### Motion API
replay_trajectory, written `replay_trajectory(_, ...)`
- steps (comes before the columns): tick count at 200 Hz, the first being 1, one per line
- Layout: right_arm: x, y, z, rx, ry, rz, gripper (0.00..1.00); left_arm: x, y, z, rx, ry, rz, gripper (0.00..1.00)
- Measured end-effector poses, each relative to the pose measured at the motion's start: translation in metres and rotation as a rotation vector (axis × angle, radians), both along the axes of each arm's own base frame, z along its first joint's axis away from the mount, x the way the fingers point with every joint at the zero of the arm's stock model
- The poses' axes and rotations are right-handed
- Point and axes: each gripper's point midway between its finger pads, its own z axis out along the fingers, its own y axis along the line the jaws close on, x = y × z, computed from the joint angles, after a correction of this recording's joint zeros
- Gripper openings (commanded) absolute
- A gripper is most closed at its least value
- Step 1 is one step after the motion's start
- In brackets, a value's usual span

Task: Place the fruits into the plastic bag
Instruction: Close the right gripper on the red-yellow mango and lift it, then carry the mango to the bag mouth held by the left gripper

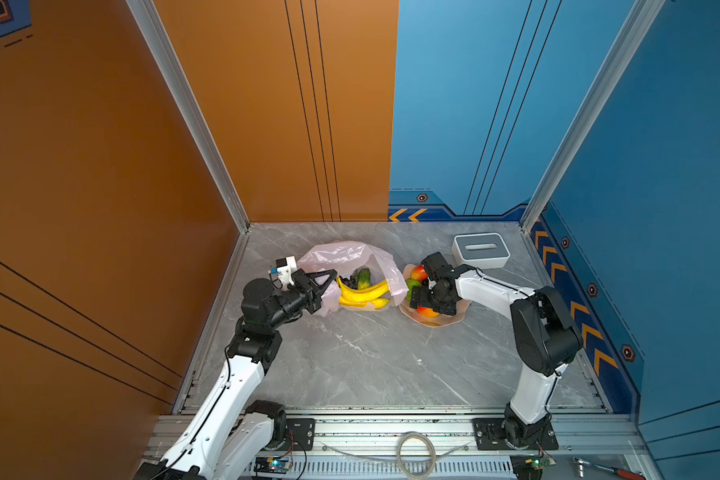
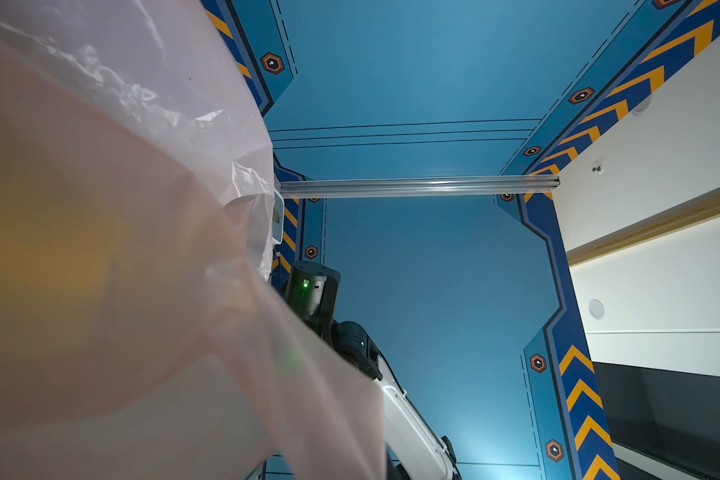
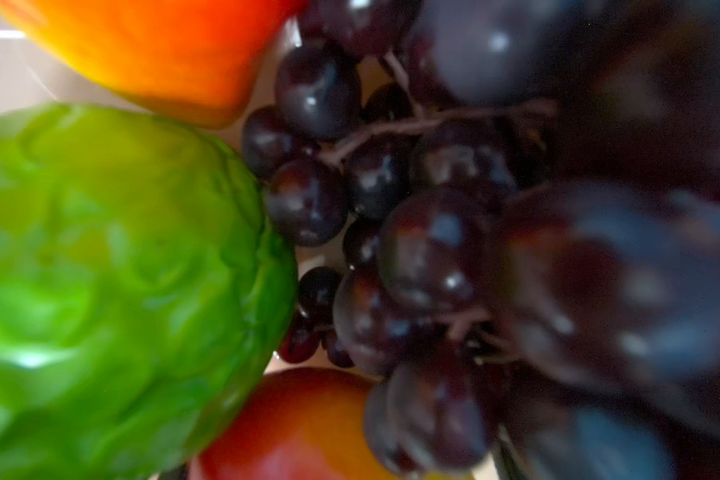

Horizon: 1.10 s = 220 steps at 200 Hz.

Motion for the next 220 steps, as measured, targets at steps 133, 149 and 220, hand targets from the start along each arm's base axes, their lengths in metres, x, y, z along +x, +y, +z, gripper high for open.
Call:
replay_trajectory(133, 0.002, -0.004, 0.053, 0.022, -0.141, -0.009, 0.77, -0.002, 0.001, 0.004, -0.002, -0.011, 0.001, 0.0)
replay_trajectory(149, 0.002, -0.006, 0.067, 0.043, -0.168, -0.014, 0.77, -0.002, 0.001, 0.003, -0.002, -0.011, 0.001, 0.0)
replay_trajectory(220, -0.008, -0.008, 0.141, 0.202, -0.286, -0.024, 0.78, -0.002, 0.001, 0.003, -0.002, -0.011, 0.001, 0.0)
